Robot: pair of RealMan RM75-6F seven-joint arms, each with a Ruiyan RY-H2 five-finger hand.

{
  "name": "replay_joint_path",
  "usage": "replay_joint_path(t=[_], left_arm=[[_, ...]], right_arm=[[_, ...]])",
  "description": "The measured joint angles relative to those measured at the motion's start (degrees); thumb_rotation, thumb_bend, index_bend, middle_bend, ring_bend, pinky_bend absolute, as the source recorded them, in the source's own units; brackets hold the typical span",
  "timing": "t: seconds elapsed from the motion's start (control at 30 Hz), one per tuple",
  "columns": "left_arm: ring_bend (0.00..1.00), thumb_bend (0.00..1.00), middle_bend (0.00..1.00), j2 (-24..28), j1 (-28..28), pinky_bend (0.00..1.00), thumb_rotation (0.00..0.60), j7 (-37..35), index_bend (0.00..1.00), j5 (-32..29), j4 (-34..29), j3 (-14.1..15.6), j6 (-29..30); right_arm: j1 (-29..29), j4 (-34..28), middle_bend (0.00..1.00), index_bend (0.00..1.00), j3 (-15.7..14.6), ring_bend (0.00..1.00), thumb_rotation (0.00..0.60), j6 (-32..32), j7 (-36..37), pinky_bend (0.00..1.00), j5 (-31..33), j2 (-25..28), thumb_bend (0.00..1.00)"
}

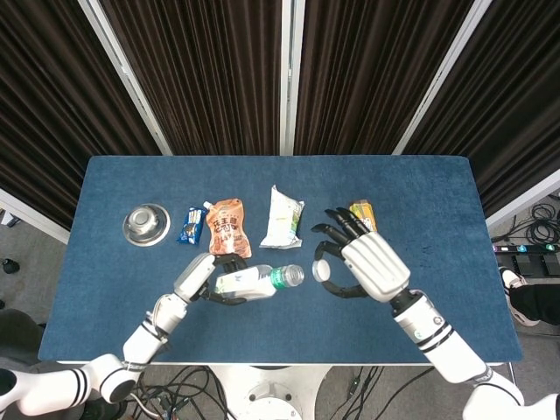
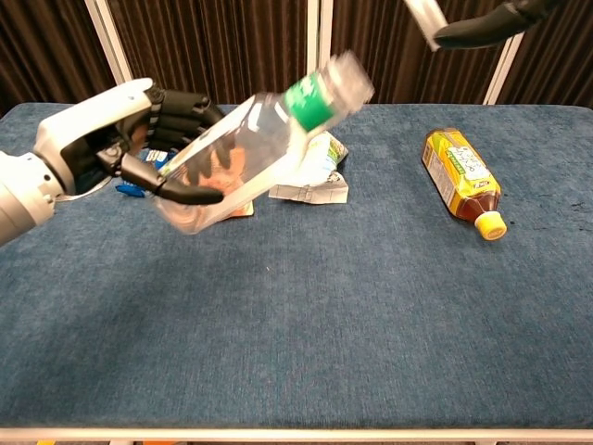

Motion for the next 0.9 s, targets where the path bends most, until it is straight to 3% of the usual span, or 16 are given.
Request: replay_joint_path(t=[0.27,0.53,0.6,0.8,0.9], left_arm=[[0.51,0.21,0.59,2.2,0.8,0.49,0.6,9.6,0.64,-2.3,4.0,1.7,-3.4],[0.5,0.21,0.58,2.4,1.5,0.47,0.6,21.3,0.63,-7.7,7.9,2.4,-8.8],[0.47,0.21,0.55,1.7,1.8,0.45,0.6,22.7,0.6,-8.6,8.7,2.3,-9.5],[0.22,0.18,0.32,1.9,1.7,0.29,0.6,25.3,0.33,-9.5,7.9,2.3,-11.4],[0.16,0.18,0.25,2.9,1.8,0.25,0.6,26.5,0.27,-9.4,5.8,2.4,-11.3]], right_arm=[[-2.0,1.9,0.19,0.61,-1.5,0.0,0.6,-0.9,2.2,0.0,1.9,2.6,0.29],[-2.0,5.7,0.19,0.61,-3.4,0.0,0.6,-4.2,1.6,0.0,4.3,1.3,0.29],[-1.8,6.6,0.19,0.61,-3.8,0.0,0.6,-4.8,0.9,0.0,5.0,0.7,0.29],[-1.3,10.6,0.19,0.61,-5.0,0.0,0.6,-6.7,-1.1,0.0,7.6,-2.8,0.29],[-0.8,13.5,0.19,0.62,-5.6,0.0,0.6,-7.9,-2.1,0.0,8.7,-5.6,0.29]])
